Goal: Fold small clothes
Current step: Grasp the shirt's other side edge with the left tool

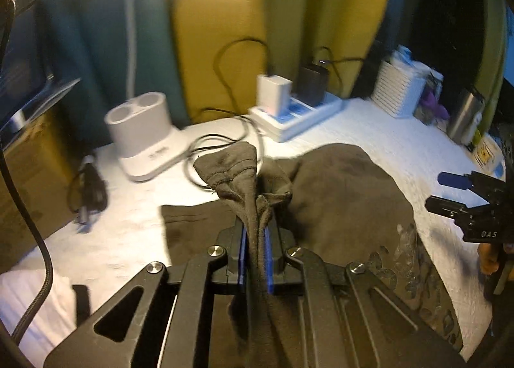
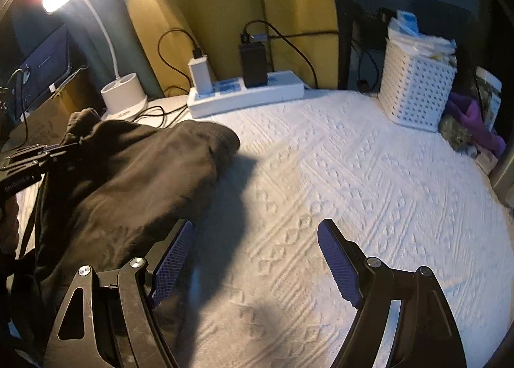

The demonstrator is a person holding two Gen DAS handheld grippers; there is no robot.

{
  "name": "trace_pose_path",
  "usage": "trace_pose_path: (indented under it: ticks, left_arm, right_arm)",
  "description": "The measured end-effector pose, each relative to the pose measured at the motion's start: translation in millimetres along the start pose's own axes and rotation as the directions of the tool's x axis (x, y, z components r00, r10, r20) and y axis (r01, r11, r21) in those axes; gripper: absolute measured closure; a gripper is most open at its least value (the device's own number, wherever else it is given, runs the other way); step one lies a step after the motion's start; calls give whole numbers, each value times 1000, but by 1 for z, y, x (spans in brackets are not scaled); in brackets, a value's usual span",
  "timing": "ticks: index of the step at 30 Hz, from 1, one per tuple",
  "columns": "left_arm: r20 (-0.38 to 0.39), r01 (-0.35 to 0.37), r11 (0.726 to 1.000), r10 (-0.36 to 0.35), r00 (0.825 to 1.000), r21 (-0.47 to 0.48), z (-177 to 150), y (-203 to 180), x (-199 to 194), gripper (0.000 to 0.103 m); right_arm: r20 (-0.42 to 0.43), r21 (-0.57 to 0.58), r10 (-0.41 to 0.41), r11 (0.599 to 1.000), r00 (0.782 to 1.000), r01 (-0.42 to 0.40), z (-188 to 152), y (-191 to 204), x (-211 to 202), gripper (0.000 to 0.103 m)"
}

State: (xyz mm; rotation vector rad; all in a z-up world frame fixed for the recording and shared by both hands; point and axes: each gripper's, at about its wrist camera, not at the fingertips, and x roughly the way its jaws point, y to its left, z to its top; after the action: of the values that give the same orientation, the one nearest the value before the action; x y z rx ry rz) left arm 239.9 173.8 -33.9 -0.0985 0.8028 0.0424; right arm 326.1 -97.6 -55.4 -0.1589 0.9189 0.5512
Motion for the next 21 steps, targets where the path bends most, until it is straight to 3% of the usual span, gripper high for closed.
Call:
trace_pose_path:
  ticks: [9,15,16,18,21]
  left_arm:
    - [-100,7,996,-16,995,-91,-18,41,33,95]
    - [-112,29,993,-41,993,-112,-25,48,41,95]
    - [-111,34,993,-46,993,-114,-25,49,42,95]
    - [-109,42,993,-54,993,-112,-26,49,43,95]
    - [-106,52,992,-64,992,-115,-26,49,45,95]
  right_arm:
    - [-16,-19,31,999,999,-31,12,24,23,21]
    - [-30,63,135,989,990,-133,29,17,48,22]
    - [-34,85,157,984,987,-154,33,15,52,25]
    - [-38,114,200,974,979,-194,42,11,62,41]
    - [-75,188,239,957,968,-222,51,3,84,47]
